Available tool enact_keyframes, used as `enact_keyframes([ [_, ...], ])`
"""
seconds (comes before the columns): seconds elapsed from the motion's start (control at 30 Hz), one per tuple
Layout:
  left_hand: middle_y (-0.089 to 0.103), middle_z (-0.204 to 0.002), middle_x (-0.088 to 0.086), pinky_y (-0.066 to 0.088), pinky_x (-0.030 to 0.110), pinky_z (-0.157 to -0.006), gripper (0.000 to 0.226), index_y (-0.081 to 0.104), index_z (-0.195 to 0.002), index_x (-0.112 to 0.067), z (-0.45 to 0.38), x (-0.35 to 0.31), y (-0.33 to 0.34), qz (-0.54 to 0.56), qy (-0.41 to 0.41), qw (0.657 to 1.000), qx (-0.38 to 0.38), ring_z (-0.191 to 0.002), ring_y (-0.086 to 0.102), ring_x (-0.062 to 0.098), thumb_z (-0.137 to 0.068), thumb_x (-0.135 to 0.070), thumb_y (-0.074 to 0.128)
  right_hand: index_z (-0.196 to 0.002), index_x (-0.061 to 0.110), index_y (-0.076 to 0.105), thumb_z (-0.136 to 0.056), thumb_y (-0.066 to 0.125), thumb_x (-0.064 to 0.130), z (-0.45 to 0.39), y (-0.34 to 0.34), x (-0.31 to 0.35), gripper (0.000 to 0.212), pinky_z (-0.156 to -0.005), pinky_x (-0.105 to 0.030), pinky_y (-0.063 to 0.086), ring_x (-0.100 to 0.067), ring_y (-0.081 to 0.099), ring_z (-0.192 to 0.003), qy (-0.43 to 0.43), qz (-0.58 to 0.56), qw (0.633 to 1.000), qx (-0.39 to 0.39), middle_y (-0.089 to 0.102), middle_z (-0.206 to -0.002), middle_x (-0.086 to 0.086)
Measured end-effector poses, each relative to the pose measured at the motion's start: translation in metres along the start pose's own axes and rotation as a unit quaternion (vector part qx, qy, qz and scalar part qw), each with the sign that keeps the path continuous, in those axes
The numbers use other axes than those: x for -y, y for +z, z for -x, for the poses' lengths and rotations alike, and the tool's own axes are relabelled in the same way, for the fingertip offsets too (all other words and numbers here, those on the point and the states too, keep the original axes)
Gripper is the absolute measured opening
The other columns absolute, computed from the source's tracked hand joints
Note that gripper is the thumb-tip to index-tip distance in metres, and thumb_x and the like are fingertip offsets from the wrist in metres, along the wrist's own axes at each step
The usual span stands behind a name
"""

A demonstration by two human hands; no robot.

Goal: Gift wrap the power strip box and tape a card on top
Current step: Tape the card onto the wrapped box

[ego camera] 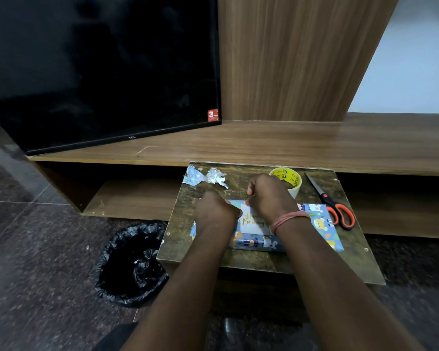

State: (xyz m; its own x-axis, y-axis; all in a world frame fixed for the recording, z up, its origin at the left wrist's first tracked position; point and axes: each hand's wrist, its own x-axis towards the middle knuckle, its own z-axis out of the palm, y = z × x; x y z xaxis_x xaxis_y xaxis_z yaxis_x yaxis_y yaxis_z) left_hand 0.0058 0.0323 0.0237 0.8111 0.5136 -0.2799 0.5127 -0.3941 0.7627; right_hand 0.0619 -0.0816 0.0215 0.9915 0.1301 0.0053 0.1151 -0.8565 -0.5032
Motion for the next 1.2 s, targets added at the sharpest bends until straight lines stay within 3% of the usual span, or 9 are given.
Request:
enact_keyframes([
  [0.13, 0.073, -0.101, 0.012, 0.043, 0.027, -0.069, 0.033, 0.068, -0.098, -0.009, 0.001, 0.001, 0.001, -0.032, 0.016, 0.999, 0.001, -0.1, 0.069, 0.03, -0.073, -0.022, 0.086, -0.083, 0.017, 0.062, -0.078, 0.079, 0.006, 0.0, 0.002, -0.001, 0.02, -0.08, -0.038, 0.056, -0.031, 0.066, -0.093, -0.007, 0.026, 1.0, -0.01, 0.067, -0.096, -0.011],
  [0.27, 0.072, -0.102, 0.011, 0.045, 0.028, -0.071, 0.029, 0.066, -0.095, -0.009, 0.0, 0.001, 0.002, -0.064, 0.022, 0.998, 0.002, -0.103, 0.068, 0.031, -0.075, -0.019, 0.084, -0.101, 0.011, 0.066, -0.071, 0.09, 0.02, -0.007, -0.002, -0.008, 0.04, -0.089, -0.038, 0.052, -0.031, 0.06, -0.102, 0.018, 0.029, 0.999, -0.003, 0.062, -0.108, -0.011],
  [0.4, 0.071, -0.099, 0.01, 0.054, 0.032, -0.077, 0.021, 0.061, -0.088, -0.01, -0.002, 0.002, 0.008, -0.075, 0.035, 0.997, -0.005, -0.101, 0.069, 0.032, -0.078, -0.016, 0.079, -0.085, 0.012, 0.064, -0.078, 0.086, 0.009, -0.006, -0.003, -0.019, 0.023, -0.053, -0.023, 0.048, -0.015, 0.061, -0.058, 0.09, -0.142, 0.984, 0.052, 0.064, -0.07, -0.003],
  [0.5, 0.068, -0.115, 0.01, 0.045, 0.032, -0.077, 0.026, 0.049, -0.087, -0.018, -0.001, 0.003, 0.012, -0.098, 0.041, 0.994, -0.015, -0.113, 0.064, 0.032, -0.086, -0.019, 0.075, -0.087, 0.003, 0.067, -0.078, 0.084, 0.001, -0.004, -0.005, -0.029, 0.019, -0.036, -0.013, 0.036, -0.002, 0.049, -0.033, 0.125, -0.264, 0.954, 0.069, 0.06, -0.059, -0.004],
  [0.57, 0.06, -0.129, 0.014, 0.047, 0.037, -0.084, 0.039, 0.049, -0.11, -0.014, -0.002, 0.004, 0.011, -0.098, 0.035, 0.994, -0.023, -0.121, 0.06, 0.034, -0.085, -0.022, 0.079, -0.088, 0.0, 0.07, -0.078, 0.082, -0.002, -0.006, -0.007, -0.028, 0.015, -0.04, -0.013, 0.041, 0.0, 0.057, -0.043, 0.124, -0.272, 0.951, 0.082, 0.066, -0.065, -0.005],
  [0.67, 0.046, -0.142, 0.021, 0.046, 0.041, -0.101, 0.086, 0.037, -0.138, -0.008, -0.006, 0.006, 0.005, -0.095, -0.011, 0.995, -0.006, -0.132, 0.05, 0.036, -0.075, -0.033, 0.09, -0.082, 0.004, 0.074, -0.076, 0.083, -0.002, -0.014, -0.007, -0.029, 0.013, -0.064, -0.021, 0.056, -0.013, 0.072, -0.073, 0.136, -0.275, 0.947, 0.097, 0.075, -0.075, -0.004],
  [0.8, 0.044, -0.143, 0.019, 0.044, 0.039, -0.103, 0.078, 0.04, -0.138, -0.011, -0.015, 0.007, 0.005, -0.1, -0.04, 0.994, 0.011, -0.134, 0.046, 0.034, -0.079, -0.034, 0.086, -0.074, 0.009, 0.077, -0.074, 0.083, -0.002, -0.025, -0.006, -0.031, 0.012, -0.087, -0.033, 0.06, -0.019, 0.075, -0.088, 0.144, -0.27, 0.944, 0.12, 0.078, -0.079, -0.003],
  [1.03, 0.041, -0.144, 0.019, 0.045, 0.038, -0.103, 0.058, 0.041, -0.139, -0.012, -0.018, 0.003, 0.005, -0.122, -0.049, 0.991, 0.022, -0.134, 0.047, 0.033, -0.088, -0.02, 0.065, -0.067, 0.016, 0.075, -0.083, 0.072, -0.001, -0.027, -0.003, -0.03, 0.024, -0.062, -0.02, 0.05, -0.015, 0.069, -0.082, 0.141, -0.225, 0.96, 0.093, 0.075, -0.076, 0.001],
  [1.2, 0.039, -0.144, 0.018, 0.046, 0.041, -0.105, 0.056, 0.044, -0.138, -0.011, -0.008, 0.001, 0.0, -0.107, -0.045, 0.993, 0.027, -0.132, 0.048, 0.035, -0.087, -0.018, 0.065, -0.087, 0.009, 0.073, -0.083, 0.078, 0.01, -0.01, 0.002, -0.027, 0.006, -0.062, -0.02, 0.04, -0.015, 0.062, -0.077, 0.087, -0.194, 0.977, 0.012, 0.07, -0.081, -0.002],
])
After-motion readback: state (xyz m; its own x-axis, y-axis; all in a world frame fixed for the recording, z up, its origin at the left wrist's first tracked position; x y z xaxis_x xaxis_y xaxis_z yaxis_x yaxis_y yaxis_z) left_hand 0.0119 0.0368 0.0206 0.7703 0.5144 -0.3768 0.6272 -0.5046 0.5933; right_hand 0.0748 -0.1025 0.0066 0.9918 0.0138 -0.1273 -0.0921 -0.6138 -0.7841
